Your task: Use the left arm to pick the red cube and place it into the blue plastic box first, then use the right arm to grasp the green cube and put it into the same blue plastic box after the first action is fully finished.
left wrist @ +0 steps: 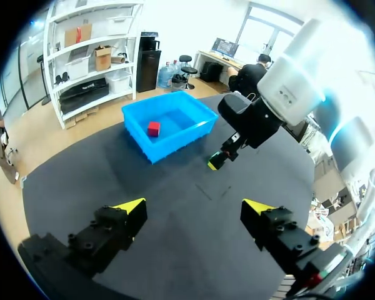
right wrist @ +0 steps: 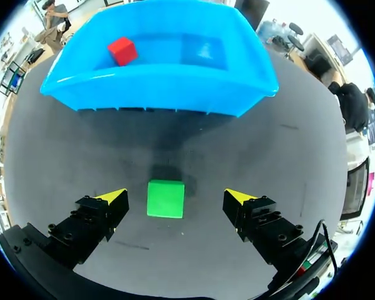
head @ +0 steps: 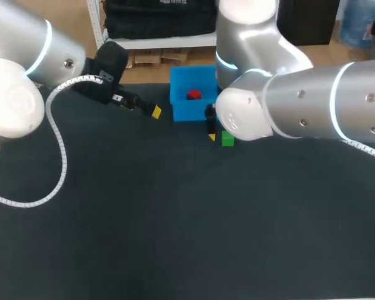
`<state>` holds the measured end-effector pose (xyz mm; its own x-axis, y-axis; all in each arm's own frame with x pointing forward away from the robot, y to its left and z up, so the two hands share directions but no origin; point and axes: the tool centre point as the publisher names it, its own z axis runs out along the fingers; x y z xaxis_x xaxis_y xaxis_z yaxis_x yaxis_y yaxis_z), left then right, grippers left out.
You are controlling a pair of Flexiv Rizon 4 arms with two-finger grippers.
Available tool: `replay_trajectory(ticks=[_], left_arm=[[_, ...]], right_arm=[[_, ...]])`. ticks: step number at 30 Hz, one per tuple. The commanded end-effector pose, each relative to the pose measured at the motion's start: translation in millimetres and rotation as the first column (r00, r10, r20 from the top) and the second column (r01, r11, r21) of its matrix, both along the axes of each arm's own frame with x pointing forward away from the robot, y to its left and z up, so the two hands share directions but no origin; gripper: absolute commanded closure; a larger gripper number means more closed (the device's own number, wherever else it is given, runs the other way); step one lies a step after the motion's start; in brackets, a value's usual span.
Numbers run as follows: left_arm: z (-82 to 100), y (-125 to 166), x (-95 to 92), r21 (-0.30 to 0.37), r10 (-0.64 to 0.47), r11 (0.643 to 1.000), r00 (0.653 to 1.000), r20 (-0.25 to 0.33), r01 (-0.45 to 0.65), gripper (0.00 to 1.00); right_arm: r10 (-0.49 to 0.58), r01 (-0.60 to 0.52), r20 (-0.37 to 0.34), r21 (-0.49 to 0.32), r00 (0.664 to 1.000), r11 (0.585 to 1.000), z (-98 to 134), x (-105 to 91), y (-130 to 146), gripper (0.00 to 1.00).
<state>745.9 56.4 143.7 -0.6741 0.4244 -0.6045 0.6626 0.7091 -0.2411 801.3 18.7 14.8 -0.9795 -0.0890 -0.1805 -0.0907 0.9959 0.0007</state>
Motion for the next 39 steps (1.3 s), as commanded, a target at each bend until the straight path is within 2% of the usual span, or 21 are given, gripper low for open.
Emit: replay_trajectory(ticks=[1,13,28,29,30,31,32,39], left_arm=[[-0.8,1,0.0,-0.005,-0.003,1.0,1.0,0.003,0.003,0.0],[-0.8,1,0.0,-0.005,-0.003,1.0,1.0,0.003,0.003,0.0],[-0.8,1,0.0,-0.005,-0.003,1.0,1.0,0.003,0.003,0.0],[-0.8,1,0.0,-0.005,-0.003,1.0,1.0,0.003,0.003,0.0],[-0.8,1,0.0,-0.005,-0.003,1.0,1.0,0.003,0.003,0.0],[-0.8,1,0.0,-0.005,-0.003,1.0,1.0,0.003,0.003,0.0],[-0.8,1,0.0,-0.005,-0.003,1.0,1.0,0.003,0.003,0.0],[-0.8,1,0.0,-0.005,-0.003,1.0,1.0,0.003,0.003,0.0]], right_arm=[[0.004,-0.004,-0.006,-0.005,1.0,1.0,-2,3.1,6,0.0],[0.015,-0.015,-0.017,-0.003,1.0,1.0,-11,5.0,15,0.0],[-0.003,0.004,-0.028,0.01,1.0,1.0,-21,7.4,9,0.0],[-0.004,0.005,-0.029,0.011,1.0,1.0,-22,7.4,8,0.27],[-0.005,0.005,-0.029,0.012,1.0,1.0,-22,7.3,8,0.44],[-0.007,0.007,-0.03,0.014,1.0,1.0,-22,7.0,8,0.76],[-0.007,0.008,-0.03,0.015,1.0,1.0,-21,6.9,8,0.99],[-0.008,0.009,-0.029,0.015,1.0,1.0,-21,5.9,7,1.0]])
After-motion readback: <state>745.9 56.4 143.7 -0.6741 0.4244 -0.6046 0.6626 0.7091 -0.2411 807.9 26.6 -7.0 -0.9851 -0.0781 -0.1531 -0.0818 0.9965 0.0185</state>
